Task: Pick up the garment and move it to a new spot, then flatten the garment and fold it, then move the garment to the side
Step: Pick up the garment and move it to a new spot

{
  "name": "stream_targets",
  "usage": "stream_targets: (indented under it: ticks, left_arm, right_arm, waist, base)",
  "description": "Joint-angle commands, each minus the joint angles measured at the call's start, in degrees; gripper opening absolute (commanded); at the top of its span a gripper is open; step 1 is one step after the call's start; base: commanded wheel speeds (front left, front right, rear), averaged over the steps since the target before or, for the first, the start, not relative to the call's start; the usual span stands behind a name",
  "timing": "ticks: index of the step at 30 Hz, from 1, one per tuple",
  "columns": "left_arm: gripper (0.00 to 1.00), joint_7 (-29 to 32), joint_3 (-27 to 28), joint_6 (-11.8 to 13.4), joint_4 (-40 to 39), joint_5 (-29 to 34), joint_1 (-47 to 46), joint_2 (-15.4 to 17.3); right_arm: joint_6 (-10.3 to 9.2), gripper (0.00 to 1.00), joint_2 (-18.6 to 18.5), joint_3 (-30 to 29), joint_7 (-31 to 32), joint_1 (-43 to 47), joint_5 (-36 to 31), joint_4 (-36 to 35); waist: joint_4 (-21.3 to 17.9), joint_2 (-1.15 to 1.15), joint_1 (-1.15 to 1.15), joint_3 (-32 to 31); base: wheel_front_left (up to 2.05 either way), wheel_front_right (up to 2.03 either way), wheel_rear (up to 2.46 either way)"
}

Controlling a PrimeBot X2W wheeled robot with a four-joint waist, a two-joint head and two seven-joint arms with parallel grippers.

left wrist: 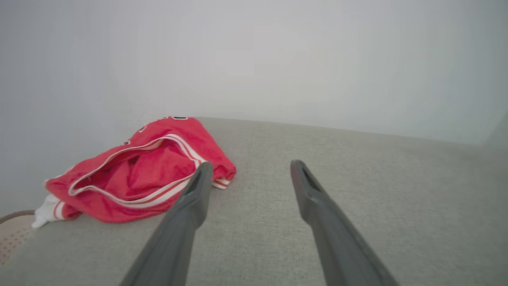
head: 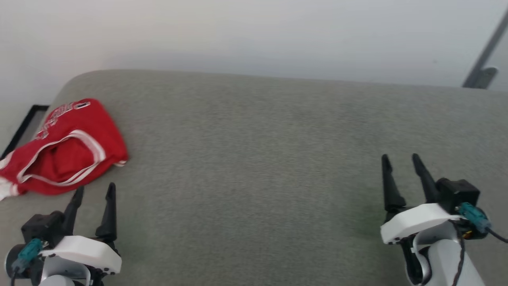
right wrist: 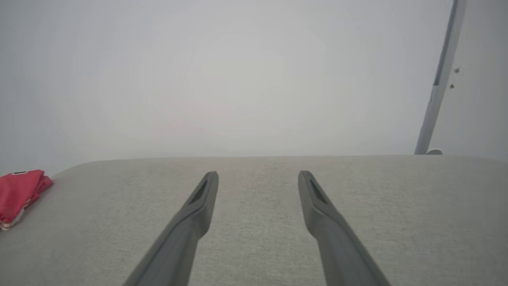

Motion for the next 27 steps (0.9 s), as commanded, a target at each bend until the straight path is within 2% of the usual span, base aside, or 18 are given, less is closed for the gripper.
stream_targets:
  ticks: [1,8,18,20,27]
  left_arm:
    - [1.00,-0.3,0.8,0.0,0.1,0.5,-0.4,-0.1]
    - [1.00,-0.3,4.3,0.0,-0.4,2.5,1.4,-2.6]
    - [1.00,-0.3,8.2,0.0,-1.7,4.4,3.1,-6.3]
    - [1.00,-0.3,9.0,0.0,-1.9,4.6,3.7,-6.9]
    - [1.00,-0.3,13.2,0.0,-3.7,4.9,5.1,-8.7]
  right_arm:
    - [-0.02,1.00,0.0,0.9,-0.3,-0.8,0.5,0.4]
    - [-0.02,1.00,0.0,7.0,-0.3,-2.1,3.1,1.7]
    - [-0.02,1.00,0.0,12.0,-0.3,-3.4,5.4,2.9]
    - [-0.02,1.00,0.0,13.2,-0.3,-3.5,6.1,3.0]
    - [-0.03,1.00,-0.1,17.7,-0.3,-5.7,8.4,4.5]
  waist:
    - [3.3,0.00,0.00,0.0]
    - [11.3,0.00,0.00,0.3]
    - [21.9,0.00,0.00,0.5]
    - [23.3,0.00,0.00,0.4]
    - [24.1,0.00,0.00,1.4]
  base:
    - [0.00,0.00,0.00]
    - [0.00,0.00,0.00]
    - [0.00,0.00,0.00]
    - [0.00,0.00,0.00]
    - [0.00,0.00,0.00]
